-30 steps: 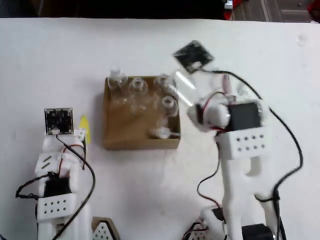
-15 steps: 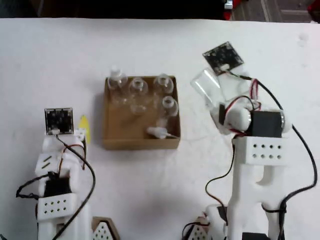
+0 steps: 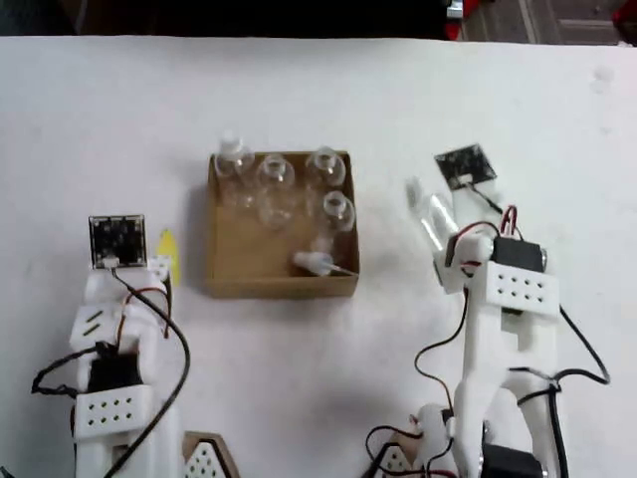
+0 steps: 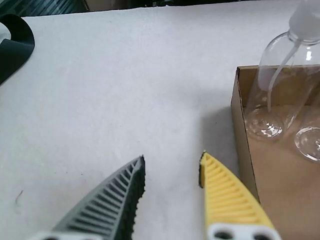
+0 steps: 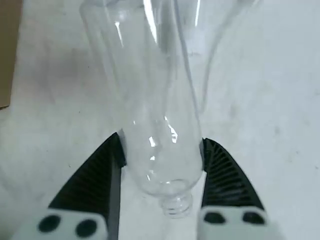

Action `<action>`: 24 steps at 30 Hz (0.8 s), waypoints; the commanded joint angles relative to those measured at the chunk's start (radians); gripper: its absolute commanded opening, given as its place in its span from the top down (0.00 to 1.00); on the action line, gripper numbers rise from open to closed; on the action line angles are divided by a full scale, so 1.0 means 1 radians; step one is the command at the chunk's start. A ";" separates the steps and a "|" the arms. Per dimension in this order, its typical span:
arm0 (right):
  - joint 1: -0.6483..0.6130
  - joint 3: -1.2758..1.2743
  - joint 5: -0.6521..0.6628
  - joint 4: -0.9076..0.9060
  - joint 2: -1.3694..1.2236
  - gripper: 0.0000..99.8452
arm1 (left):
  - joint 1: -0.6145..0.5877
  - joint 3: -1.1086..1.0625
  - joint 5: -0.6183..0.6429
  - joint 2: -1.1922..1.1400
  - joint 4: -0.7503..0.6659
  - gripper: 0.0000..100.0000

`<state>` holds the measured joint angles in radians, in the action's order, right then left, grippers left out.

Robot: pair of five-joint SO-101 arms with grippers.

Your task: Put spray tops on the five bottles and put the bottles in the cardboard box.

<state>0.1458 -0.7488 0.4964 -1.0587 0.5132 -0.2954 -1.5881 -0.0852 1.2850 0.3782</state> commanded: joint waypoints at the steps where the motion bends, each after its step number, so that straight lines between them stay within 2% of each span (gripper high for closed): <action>1: -0.027 0.003 -0.020 0.019 -0.001 0.81 | -0.013 0.051 0.012 0.015 -0.026 0.83; 4: -0.094 0.034 0.051 -0.041 0.016 0.76 | -0.013 0.051 0.012 0.015 -0.026 0.83; 11: -0.143 0.367 0.193 -0.341 0.179 0.78 | -0.013 0.051 0.012 0.015 -0.026 0.83; 15: -0.183 0.417 0.210 -0.446 0.162 0.78 | -0.013 0.051 0.012 0.015 -0.026 0.83; 19: -0.226 0.414 0.230 -0.467 0.137 0.78 | -0.013 0.051 0.012 0.015 -0.026 0.83; 24: -0.191 0.413 0.204 -0.390 0.077 0.75 | -0.013 0.051 0.012 0.015 -0.026 0.83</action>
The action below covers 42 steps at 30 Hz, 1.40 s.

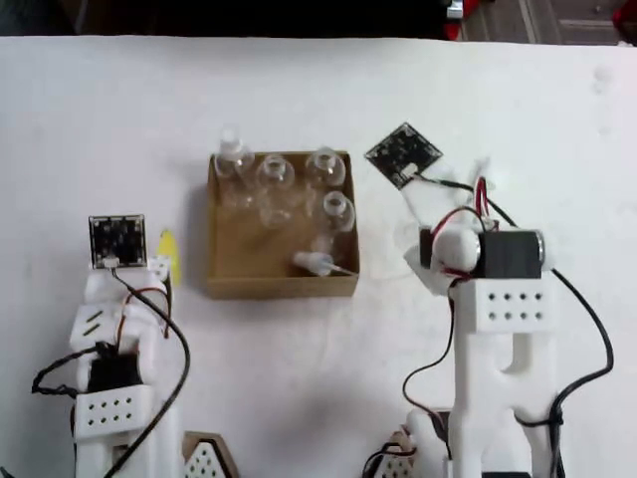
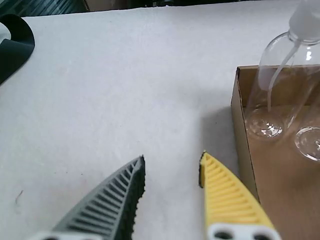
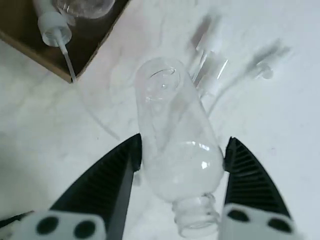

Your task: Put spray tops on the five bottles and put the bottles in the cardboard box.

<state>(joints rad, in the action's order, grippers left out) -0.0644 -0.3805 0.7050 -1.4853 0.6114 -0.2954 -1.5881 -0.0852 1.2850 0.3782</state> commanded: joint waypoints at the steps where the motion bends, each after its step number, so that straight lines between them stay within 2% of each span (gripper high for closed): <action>1: 0.022 0.044 0.000 0.036 -0.033 0.71 | -0.013 0.051 0.012 0.015 -0.026 0.83; 3: 0.022 0.046 0.002 0.035 -0.050 0.66 | -0.013 0.051 0.012 0.015 -0.026 0.83; 12: 0.019 0.087 -0.006 0.047 -0.059 0.70 | -0.013 0.049 0.012 0.015 -0.026 0.83; 16: 0.010 0.146 0.000 -0.039 -0.059 0.74 | -0.013 0.049 0.012 0.015 -0.026 0.83; 18: -0.070 0.152 0.025 -0.091 -0.059 0.74 | -0.013 0.049 0.012 0.015 -0.026 0.83; 23: -0.262 0.152 0.224 -0.216 -0.059 0.75 | -0.013 0.049 0.012 0.015 -0.026 0.83; 27: -0.311 0.127 0.242 -0.205 -0.082 0.76 | -0.013 0.049 0.012 0.015 -0.026 0.83; 30: -0.312 0.060 0.252 -0.156 -0.122 0.76 | -0.013 0.049 0.012 0.015 -0.026 0.83; 34: -0.297 -0.046 0.345 -0.081 -0.179 0.76 | -0.013 0.049 0.012 0.015 -0.026 0.83; 42: -0.222 -0.080 0.354 -0.015 -0.200 0.76 | -0.013 0.049 0.012 0.015 -0.026 0.83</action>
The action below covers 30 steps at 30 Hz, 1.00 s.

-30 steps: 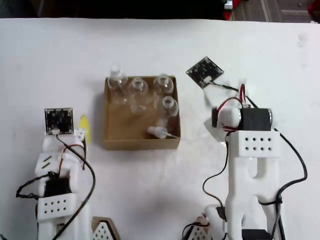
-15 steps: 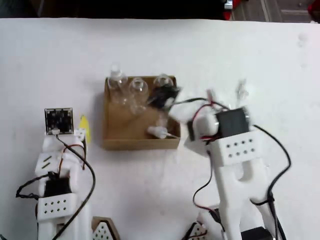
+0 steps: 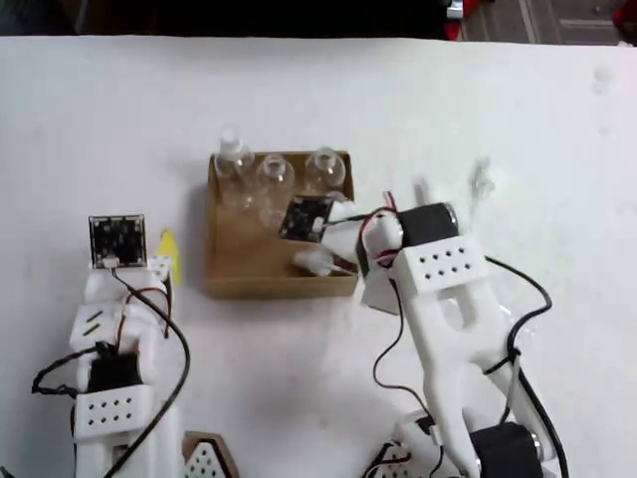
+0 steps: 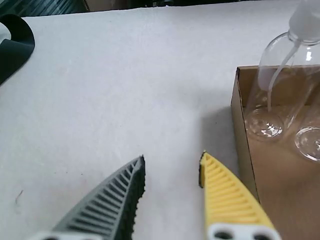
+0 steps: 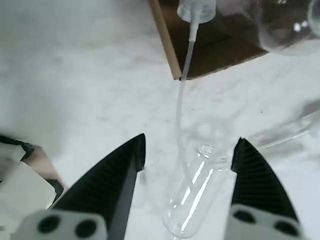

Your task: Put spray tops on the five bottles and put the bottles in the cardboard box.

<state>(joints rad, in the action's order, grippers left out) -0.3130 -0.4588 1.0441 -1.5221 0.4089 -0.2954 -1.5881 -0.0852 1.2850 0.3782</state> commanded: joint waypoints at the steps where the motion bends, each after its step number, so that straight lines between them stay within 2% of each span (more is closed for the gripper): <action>1: 0.030 -0.011 0.015 0.030 0.002 0.76 | -0.013 0.049 0.012 0.015 -0.026 0.83; 7: 0.030 -0.071 0.015 0.097 0.002 0.76 | -0.013 0.049 0.012 0.015 -0.026 0.83; 14: 0.036 -0.075 0.015 0.134 0.002 0.92 | -0.013 0.049 0.012 0.015 -0.026 0.83; 24: 0.036 -0.078 0.015 0.134 0.001 0.86 | -0.013 0.049 0.012 0.015 -0.026 0.83; 30: 0.053 -0.089 0.015 0.162 0.001 0.98 | -0.013 0.049 0.012 0.015 -0.026 0.83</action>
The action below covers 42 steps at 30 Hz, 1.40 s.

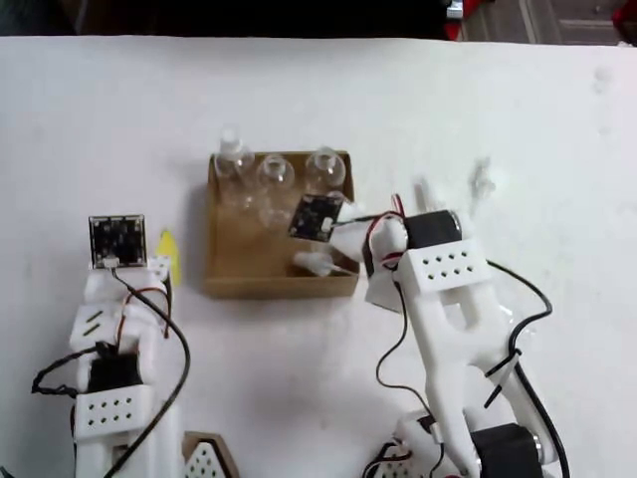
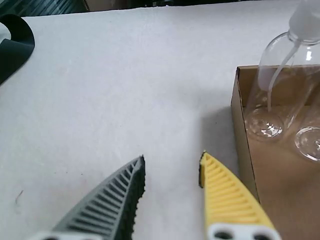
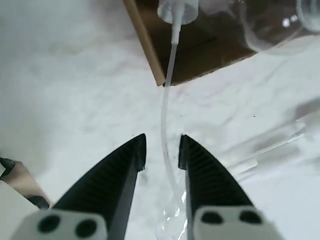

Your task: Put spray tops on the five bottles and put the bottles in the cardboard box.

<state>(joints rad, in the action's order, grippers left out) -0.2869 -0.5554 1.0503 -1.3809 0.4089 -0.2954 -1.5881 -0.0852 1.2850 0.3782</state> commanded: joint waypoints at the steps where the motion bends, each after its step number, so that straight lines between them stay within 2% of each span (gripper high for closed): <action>1: 0.035 0.009 0.009 0.021 0.001 0.99 | -0.013 0.049 0.012 0.015 -0.026 0.83; 12: 0.191 0.071 0.003 0.005 0.065 0.98 | -0.013 0.049 0.012 0.015 -0.026 0.83; 21: 0.194 0.077 -0.034 -0.041 0.220 0.98 | -0.013 0.049 0.012 0.015 -0.026 0.83; 23: 0.159 0.087 -0.132 -0.015 0.239 0.98 | -0.013 0.049 0.012 0.015 -0.026 0.83; 26: 0.035 0.084 -0.249 -0.001 0.243 0.95 | -0.013 0.049 0.012 0.015 -0.026 0.83; 29: -0.107 0.061 -0.267 -0.031 0.214 0.84 | -0.013 0.049 0.012 0.015 -0.026 0.83; 31: -0.160 0.029 -0.267 -0.015 0.179 0.80 | -0.013 0.049 0.012 0.015 -0.026 0.83; 36: -0.104 -0.023 -0.259 0.153 0.053 0.83 | -0.013 0.049 0.012 0.015 -0.026 0.83; 42: -0.070 -0.021 -0.206 0.213 -0.101 0.84 | -0.013 0.049 0.012 0.015 -0.026 0.83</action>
<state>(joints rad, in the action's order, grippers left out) -0.3682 -0.5831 0.7986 -1.1937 0.3460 -0.2954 -1.5881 -0.0852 1.2850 0.3782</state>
